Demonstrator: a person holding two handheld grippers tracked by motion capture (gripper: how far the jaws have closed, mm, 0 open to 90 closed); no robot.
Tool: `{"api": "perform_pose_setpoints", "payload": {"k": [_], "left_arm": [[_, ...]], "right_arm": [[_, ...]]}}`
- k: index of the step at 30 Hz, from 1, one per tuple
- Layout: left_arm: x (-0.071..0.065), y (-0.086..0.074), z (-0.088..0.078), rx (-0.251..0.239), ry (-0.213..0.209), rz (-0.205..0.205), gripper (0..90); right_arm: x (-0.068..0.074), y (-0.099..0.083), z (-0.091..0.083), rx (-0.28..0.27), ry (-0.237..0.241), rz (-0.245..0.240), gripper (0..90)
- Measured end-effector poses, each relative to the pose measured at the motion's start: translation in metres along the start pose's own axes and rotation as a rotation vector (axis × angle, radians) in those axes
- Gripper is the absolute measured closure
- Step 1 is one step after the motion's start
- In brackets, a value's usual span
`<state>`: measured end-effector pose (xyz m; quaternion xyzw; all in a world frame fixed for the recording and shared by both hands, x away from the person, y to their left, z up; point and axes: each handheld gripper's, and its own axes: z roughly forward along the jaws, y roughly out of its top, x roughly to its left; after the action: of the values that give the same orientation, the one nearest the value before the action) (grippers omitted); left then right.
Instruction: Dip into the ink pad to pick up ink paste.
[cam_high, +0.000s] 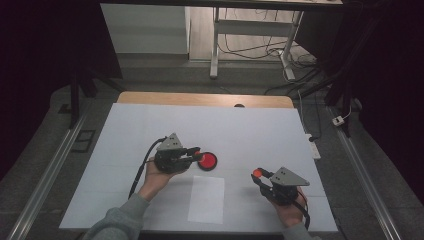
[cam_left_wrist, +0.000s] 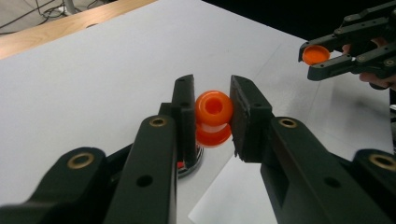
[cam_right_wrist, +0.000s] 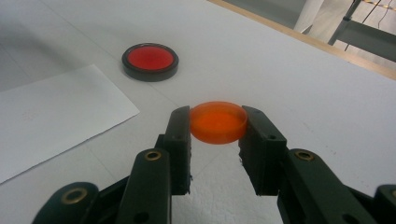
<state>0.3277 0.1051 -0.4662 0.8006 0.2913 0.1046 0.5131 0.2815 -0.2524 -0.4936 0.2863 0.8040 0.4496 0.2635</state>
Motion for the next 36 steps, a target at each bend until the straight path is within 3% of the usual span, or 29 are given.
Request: {"api": "perform_pose_setpoints", "payload": {"k": [18,36], "left_arm": [[0.012,-0.002,0.033,0.067,0.001,0.012,72.5],[0.016,-0.01,0.052,0.125,0.021,0.023,72.5]], "right_arm": [[0.0,0.0,0.001,0.01,-0.001,-0.004,64.4],[0.001,-0.001,0.002,0.013,0.006,-0.007,64.4]]}}
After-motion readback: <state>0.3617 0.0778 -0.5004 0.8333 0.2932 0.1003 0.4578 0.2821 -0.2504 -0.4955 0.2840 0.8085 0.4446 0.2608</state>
